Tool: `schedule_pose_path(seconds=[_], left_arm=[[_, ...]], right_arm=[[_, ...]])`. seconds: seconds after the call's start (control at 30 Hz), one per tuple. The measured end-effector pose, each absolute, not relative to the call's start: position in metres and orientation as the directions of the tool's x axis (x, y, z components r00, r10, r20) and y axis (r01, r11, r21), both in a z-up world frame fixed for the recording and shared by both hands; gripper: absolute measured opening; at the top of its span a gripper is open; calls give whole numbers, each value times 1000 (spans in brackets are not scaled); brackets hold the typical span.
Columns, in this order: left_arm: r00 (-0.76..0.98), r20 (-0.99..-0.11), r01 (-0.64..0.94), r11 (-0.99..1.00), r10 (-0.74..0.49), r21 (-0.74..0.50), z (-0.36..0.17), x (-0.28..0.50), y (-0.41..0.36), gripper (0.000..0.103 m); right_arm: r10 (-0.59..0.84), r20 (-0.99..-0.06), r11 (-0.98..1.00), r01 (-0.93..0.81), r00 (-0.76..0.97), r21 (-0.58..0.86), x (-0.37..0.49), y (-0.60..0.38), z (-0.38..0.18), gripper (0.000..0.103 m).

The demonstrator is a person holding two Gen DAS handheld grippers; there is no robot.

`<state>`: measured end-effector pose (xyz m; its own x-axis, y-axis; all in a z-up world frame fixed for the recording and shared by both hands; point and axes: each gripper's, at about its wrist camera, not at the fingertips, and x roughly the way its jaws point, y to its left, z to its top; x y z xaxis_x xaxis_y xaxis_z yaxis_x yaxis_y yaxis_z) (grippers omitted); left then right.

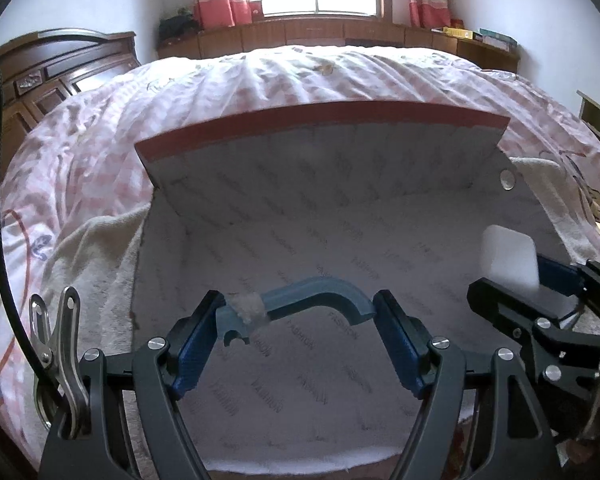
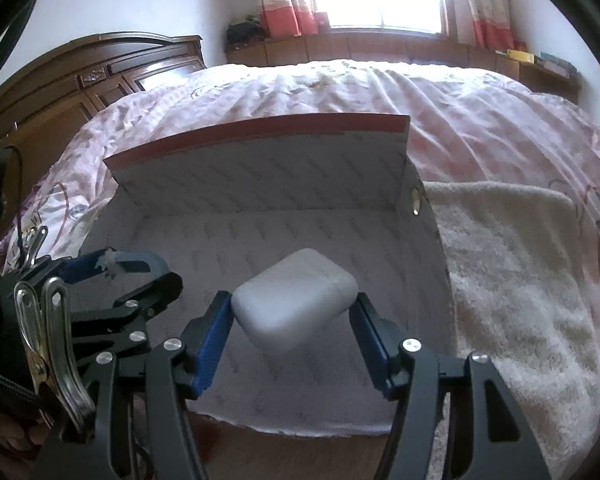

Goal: Organize rigid objects
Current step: 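Carry both items into the box and open both grippers to release, then withdraw both grippers from the box back toward the remaining items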

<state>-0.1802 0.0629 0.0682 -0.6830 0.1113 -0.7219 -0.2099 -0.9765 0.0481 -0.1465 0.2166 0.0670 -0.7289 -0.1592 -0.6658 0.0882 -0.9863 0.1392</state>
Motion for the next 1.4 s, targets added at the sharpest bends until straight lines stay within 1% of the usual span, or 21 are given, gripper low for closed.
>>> schedule_pose_path(seconds=[0.17,0.2,0.5,0.63,0.9,1.07,1.4], left_arm=[[-657,-745,-196,-980,113,24,60,-188,61,77],[-649,-752,-191,-982,113,17,58,-190,60,77],[-664,-741,-173,-985,96,27,56,-189,58,78],[-657,-748,-182,-983,96,34,54,-188,59,78],[-645,-751,-189,-982,139,-19,59,-184,53,78],[-640,-754,-197,-980,147,-24,61,-180,54,78],[-656,-738,-202,-979,157,-29,74,-166,50,78]], right_arm=[[-131,-658,-991,81,-741,106,-147,211,65,64],[-128,-657,-991,79,-743,105,-146,211,65,67],[-143,-654,-989,77,-743,129,-146,212,67,75],[-166,-648,-984,79,-743,161,-144,214,69,76],[-190,-634,-975,69,-750,211,-137,219,73,79],[-193,-628,-973,66,-754,220,-132,220,75,82],[-201,-611,-969,63,-765,240,-119,221,86,82]])
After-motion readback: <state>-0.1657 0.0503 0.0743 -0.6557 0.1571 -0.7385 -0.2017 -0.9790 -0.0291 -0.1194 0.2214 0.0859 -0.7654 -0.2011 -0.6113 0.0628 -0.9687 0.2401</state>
